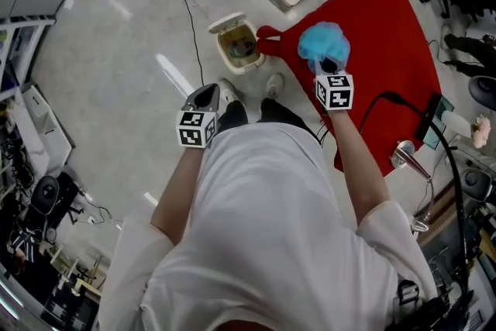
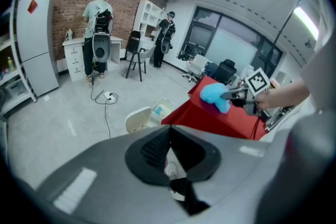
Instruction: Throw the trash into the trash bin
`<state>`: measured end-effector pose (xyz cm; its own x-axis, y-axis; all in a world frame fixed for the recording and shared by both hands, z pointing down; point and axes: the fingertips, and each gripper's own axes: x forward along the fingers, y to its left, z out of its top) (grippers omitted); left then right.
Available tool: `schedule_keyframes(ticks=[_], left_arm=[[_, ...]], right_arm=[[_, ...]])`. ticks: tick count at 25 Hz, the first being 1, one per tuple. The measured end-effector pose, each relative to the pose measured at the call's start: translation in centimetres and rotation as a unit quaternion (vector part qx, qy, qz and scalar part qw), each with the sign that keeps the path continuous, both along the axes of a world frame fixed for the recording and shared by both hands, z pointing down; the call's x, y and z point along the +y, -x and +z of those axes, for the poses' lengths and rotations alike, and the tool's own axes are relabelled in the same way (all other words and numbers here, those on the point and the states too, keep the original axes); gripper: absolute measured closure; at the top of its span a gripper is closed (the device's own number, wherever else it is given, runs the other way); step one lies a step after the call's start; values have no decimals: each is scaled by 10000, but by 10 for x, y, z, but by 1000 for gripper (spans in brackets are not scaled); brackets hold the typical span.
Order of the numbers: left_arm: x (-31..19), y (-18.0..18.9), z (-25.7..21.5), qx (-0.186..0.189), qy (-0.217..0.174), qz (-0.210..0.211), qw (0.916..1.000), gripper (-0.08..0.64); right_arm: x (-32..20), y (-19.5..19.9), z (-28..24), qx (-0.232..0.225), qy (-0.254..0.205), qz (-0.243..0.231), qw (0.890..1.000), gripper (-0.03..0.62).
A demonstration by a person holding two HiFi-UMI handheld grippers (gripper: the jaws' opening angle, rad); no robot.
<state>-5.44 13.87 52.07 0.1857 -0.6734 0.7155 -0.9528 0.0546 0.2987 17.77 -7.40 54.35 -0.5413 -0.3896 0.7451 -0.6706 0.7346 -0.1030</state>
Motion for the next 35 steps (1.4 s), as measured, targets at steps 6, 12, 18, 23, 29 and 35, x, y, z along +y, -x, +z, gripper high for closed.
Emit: schedule_keyframes(ticks=[6,12,18,23,29,35], left_arm=[[15,7,6,35,19,-109,9999,555],[32,17,16,91,65,-255,9996,555],[42,33,25,112,90,-384,9992,555],[45,55,34,124,130,-480,9987,555],[47,83,49,81,187,-618,9979,555],[48,98,65,-27,211,-548,9983,555]], right_arm=[[53,70,8,-388,534,-764,9949,589],[96,126,8,-729,993,-1372,9828,589],[113,157,10,-821,1193,-1667,9753,589],[115,173,26,-680,1337,-1682,9743,589],[115,193,60,-493,1564,-1684,9720,589],[106,207,105,-284,1742,-1472,9732,589]])
